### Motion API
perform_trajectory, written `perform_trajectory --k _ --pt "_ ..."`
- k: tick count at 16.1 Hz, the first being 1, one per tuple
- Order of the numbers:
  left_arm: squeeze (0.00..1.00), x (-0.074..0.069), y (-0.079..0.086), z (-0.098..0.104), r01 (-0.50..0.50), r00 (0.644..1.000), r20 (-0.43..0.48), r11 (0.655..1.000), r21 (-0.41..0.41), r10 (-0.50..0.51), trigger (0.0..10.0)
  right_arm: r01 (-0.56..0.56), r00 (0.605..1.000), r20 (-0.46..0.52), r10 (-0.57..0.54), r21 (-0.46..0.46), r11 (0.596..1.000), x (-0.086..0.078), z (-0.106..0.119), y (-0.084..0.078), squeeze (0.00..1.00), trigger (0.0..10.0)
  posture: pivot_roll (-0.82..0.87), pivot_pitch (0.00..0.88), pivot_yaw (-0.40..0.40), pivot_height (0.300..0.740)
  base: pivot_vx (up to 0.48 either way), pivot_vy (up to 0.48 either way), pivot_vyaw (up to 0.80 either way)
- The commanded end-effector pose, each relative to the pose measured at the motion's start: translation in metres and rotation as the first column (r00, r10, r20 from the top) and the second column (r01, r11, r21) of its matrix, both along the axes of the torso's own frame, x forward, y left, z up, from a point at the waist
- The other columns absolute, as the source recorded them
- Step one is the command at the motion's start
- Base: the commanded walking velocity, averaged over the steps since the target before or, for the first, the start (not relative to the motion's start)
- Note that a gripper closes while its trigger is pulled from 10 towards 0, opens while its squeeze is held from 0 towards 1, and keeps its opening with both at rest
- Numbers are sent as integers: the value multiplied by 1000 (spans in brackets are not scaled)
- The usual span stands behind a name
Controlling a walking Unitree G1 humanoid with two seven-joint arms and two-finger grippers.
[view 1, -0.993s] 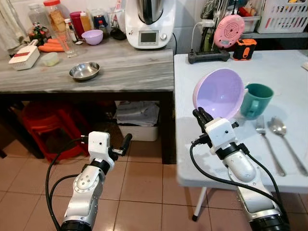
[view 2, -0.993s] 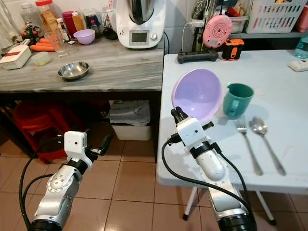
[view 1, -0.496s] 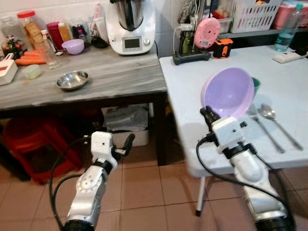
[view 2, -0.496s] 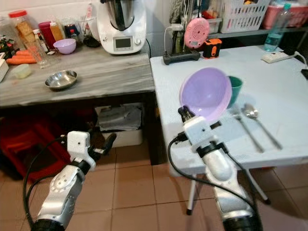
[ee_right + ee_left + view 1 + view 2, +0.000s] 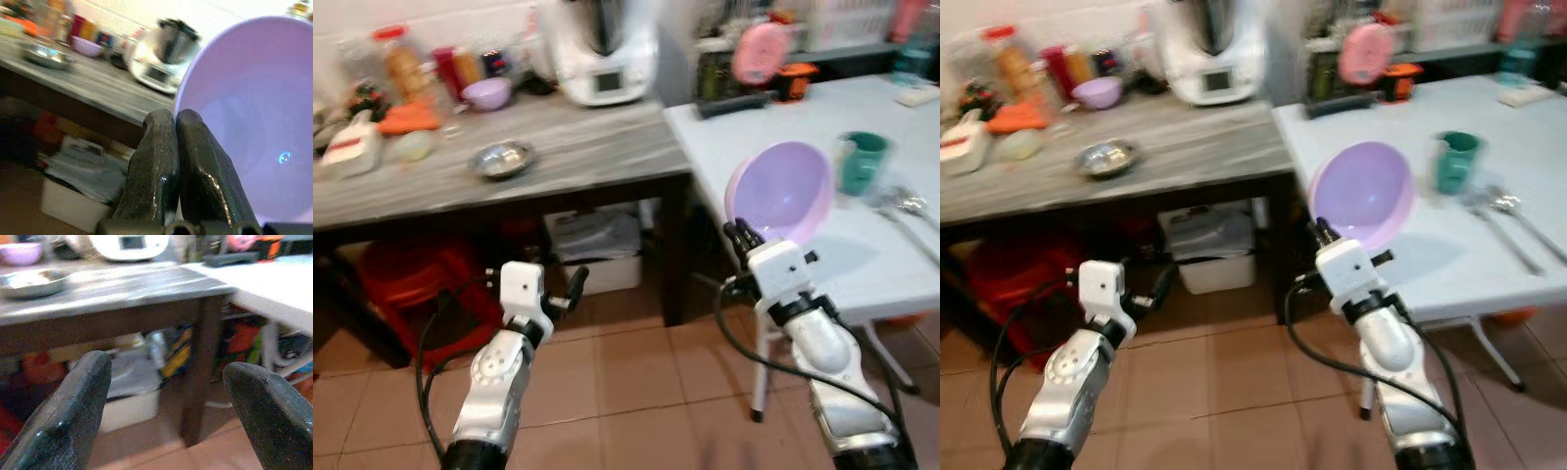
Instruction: Setting the table
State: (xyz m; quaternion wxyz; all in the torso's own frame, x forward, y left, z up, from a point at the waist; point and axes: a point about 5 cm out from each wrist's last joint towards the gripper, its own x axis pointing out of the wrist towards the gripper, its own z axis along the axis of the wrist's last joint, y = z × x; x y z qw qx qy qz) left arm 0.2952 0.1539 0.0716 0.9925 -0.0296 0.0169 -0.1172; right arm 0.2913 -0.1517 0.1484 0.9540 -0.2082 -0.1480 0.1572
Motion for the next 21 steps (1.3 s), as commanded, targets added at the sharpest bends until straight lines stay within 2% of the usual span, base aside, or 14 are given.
perform_trajectory --k 1,5,11,17,18,19,21 --pt "0 0 3 0 -11 1000 2 1000 9 11 10000 -21 999 32 21 -7 1000 -1 6 4 0 10000 -46 0 125 740 0 424 0" --pt "0 2 2 1 -13 1000 7 1000 6 13 10000 -14 999 39 15 -19 1000 2 8 1 0 10000 -43 0 125 740 0 425 0" --pt "0 1 3 -1 -20 1000 1 1000 11 20 10000 -39 998 39 40 -27 999 1 6 7 0 10000 -39 0 126 740 0 425 0" --pt "0 1 3 -2 -15 1000 -2 1000 23 15 10000 -36 999 28 37 -14 999 -1 4 6 0 10000 -45 0 130 740 0 353 331" --pt "0 0 1 -1 5 1000 6 1000 8 -5 10000 -37 999 28 37 -14 999 -1 4 6 0 10000 -45 0 131 740 0 0 0" --pt "0 -2 -2 0 43 999 -5 997 -57 -44 10000 -39 999 27 40 -15 999 -1 3 6 0 10000 -44 0 131 740 0 0 0" --pt "0 -5 -5 2 104 994 15 994 -24 -104 10000 -44 999 27 44 -17 999 -2 3 7 0 10000 -41 0 130 740 0 0 0"
